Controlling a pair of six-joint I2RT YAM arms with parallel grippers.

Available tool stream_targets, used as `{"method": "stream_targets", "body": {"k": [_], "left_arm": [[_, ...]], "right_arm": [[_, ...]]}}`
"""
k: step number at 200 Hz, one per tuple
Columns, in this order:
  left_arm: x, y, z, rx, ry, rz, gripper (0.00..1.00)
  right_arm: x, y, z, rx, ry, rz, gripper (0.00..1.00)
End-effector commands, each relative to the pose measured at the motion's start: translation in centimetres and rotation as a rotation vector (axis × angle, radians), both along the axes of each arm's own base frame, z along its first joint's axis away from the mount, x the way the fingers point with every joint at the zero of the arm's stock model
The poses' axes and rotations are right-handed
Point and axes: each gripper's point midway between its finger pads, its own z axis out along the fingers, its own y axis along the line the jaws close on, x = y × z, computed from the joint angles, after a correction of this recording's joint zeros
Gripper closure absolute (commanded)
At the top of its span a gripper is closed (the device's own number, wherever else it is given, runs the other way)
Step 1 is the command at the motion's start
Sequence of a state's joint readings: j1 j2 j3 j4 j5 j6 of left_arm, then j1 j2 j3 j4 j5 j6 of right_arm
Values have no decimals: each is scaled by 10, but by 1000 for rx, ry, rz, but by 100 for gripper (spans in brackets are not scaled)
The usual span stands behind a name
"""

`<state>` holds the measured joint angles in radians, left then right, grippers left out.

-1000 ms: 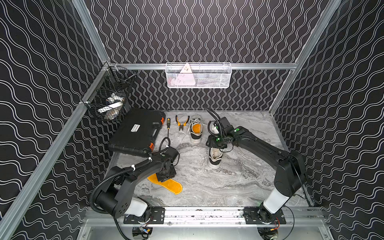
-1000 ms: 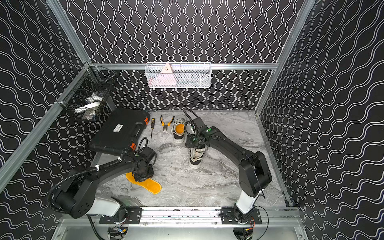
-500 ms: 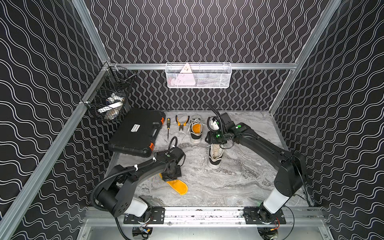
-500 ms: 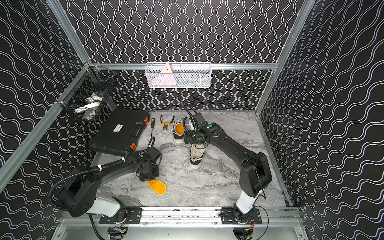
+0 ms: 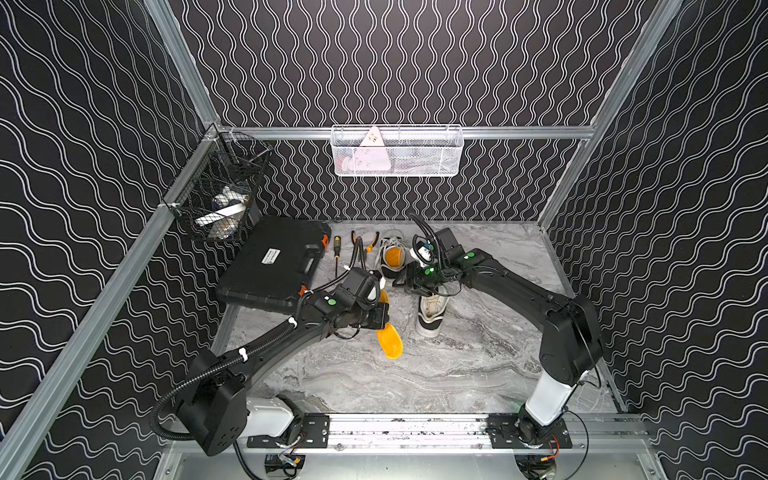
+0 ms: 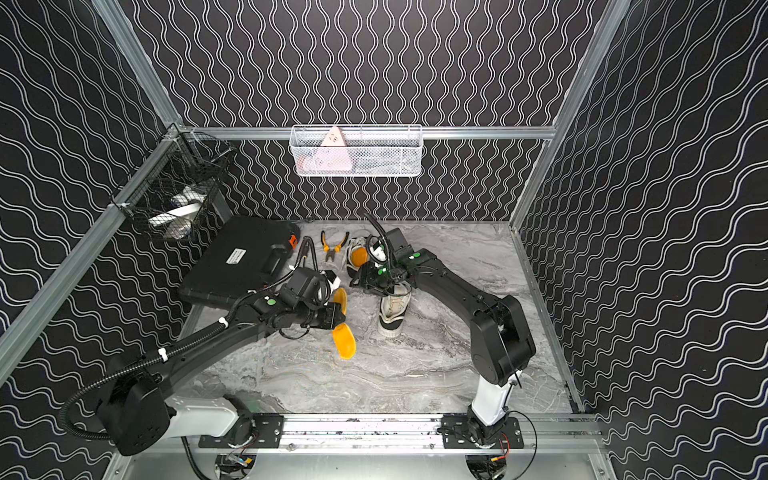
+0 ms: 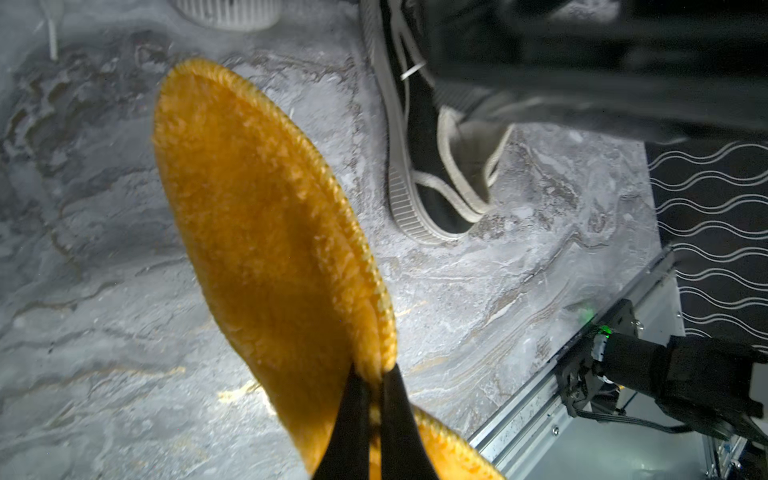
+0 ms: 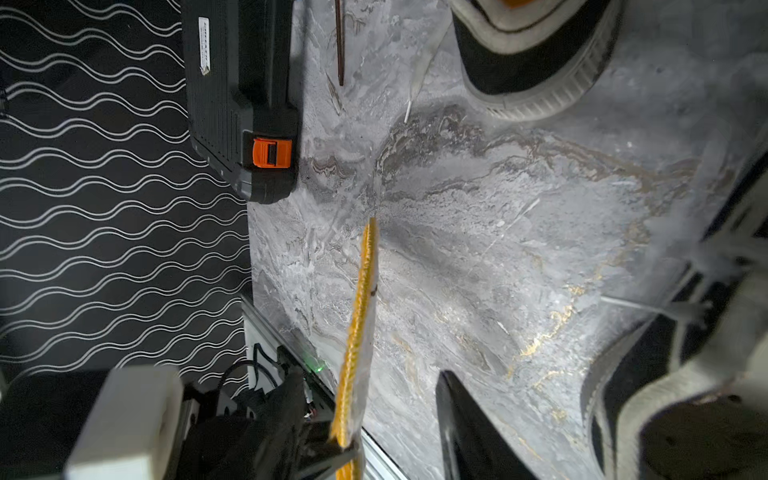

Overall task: Insert the insole into the shoe
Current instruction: Pick up the insole from the center of the board.

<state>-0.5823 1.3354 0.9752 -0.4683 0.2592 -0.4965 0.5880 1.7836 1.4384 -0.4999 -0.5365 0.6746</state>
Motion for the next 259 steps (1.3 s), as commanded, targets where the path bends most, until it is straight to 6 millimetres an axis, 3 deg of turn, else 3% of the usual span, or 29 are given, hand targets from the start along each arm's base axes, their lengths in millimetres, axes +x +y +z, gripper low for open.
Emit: {"method": "stream_targets", "body": {"k": [1,43,94,103,133,154,173,201,246,259], "left_arm": [[9,-18,21,-78,-84,-70,100],[12,-25,26,-94,-95,-91,100],[17,-28,19,-78,-88,-91,97],[16,-28,17,-70,-78,-94,89],[4,-34,23,-81,-16,-235,41],[6,-26,33,-95,27,-334,23],[17,-13,56,-135,-31,-383,22],[49,4,76,-179,-91,-337,26],[41,-3,67,-244,-65,-496,32],[41,-4,75,-291,-83,-506,32]], "right_arm": [[3,6,1,40,35,-40,46],[4,7,-11,38,50,-51,53],[6,17,-12,68,37,-14,94],[7,18,-8,76,21,1,97],[19,7,4,28,-130,90,98],[11,-12,0,-36,-195,223,98],[-5,-22,4,-14,-219,318,97],[-34,-25,17,38,-231,437,95],[-65,-23,36,185,-289,530,93],[-72,-25,36,178,-265,565,93]]}}
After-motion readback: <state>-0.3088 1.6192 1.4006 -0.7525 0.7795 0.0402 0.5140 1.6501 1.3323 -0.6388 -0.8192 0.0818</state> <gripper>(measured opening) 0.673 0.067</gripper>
